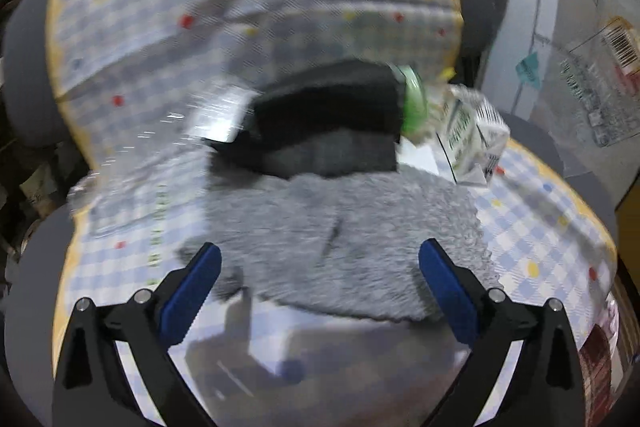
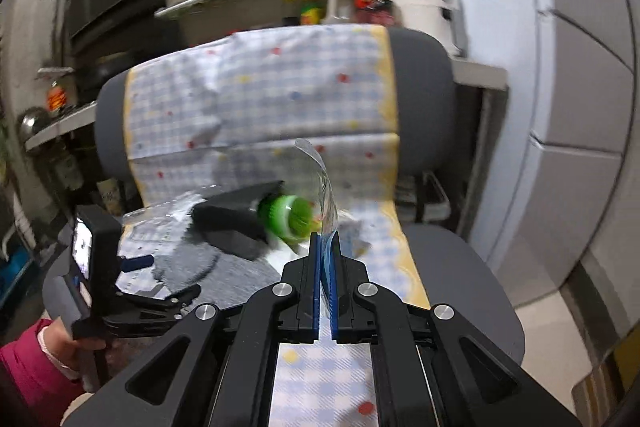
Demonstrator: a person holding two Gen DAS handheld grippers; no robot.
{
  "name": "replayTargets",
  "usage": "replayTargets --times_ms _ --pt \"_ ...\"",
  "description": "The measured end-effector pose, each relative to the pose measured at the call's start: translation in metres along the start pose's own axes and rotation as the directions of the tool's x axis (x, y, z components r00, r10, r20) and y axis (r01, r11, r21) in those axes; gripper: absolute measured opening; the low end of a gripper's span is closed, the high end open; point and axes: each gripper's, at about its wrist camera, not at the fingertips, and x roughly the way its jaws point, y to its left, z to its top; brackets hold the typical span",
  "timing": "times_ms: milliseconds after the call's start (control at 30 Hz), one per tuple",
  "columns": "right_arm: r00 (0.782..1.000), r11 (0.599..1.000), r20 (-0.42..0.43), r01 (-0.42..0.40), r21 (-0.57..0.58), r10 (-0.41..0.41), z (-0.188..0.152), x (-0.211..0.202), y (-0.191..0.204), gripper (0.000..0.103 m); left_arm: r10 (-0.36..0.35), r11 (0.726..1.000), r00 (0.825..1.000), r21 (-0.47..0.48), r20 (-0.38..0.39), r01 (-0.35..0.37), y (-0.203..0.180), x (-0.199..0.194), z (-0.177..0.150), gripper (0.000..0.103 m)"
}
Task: Collect trash
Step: 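Grasp the clear plastic bag with the right gripper while the left gripper grasps the grey cloth, then lift the grey cloth with the left gripper, holding the bag in the right gripper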
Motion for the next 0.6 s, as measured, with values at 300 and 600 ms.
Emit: replayTargets --times_ms 300,600 --pt "0.999 0.999 -0.04 -0.022 0.045 0.024 -0.011 0.016 -0.013 0.004 0.01 1.0 0.995 -0.021 -0.097 -0.012 0.017 0.038 0.003 0.096" --pt "0.998 0.996 -0.041 -0.048 0.072 0.051 -0.019 0.008 -0.012 0.004 -0.014 0.998 0.999 -0.063 -0.039 0.012 0.031 0.02 0.002 0.012"
